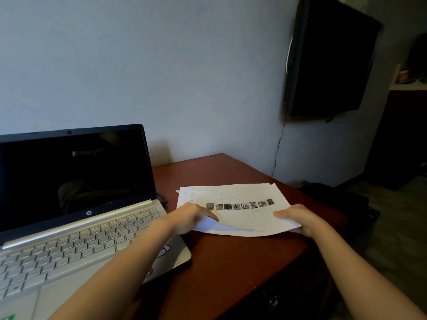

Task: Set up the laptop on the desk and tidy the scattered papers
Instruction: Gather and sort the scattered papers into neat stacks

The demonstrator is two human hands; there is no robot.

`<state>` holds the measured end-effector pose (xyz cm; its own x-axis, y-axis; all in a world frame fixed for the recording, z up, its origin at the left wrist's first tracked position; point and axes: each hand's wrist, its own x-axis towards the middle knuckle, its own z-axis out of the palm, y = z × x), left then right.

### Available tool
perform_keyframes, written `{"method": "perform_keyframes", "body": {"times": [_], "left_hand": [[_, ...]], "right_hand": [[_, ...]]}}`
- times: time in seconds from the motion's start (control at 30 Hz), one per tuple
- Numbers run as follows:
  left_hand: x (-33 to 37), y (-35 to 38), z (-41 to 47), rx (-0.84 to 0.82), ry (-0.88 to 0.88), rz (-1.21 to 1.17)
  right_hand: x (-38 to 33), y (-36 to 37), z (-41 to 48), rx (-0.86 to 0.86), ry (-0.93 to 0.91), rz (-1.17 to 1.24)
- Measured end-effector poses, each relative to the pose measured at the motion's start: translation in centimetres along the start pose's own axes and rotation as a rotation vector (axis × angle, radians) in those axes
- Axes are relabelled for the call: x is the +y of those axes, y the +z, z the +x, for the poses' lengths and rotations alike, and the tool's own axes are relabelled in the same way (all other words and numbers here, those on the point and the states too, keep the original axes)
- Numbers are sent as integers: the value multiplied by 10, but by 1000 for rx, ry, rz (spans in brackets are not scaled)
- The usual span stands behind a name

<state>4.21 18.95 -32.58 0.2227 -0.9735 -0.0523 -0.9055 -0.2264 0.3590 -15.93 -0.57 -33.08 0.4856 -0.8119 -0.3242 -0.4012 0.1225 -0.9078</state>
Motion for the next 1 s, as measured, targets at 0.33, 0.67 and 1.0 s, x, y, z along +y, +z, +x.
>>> {"method": "perform_keyframes", "body": {"times": [0.33,0.67,1.0], "left_hand": [[-4,-7,7,567,-379,-841],[15,-52,7,759,-154,-1065],[10,-47,9,782,-111,-1083]], "right_hand": [[11,-8,-8,140,-114,198],[-24,-5,-18,239,-348,337],[-25,-5,-18,189,-437,312]]}}
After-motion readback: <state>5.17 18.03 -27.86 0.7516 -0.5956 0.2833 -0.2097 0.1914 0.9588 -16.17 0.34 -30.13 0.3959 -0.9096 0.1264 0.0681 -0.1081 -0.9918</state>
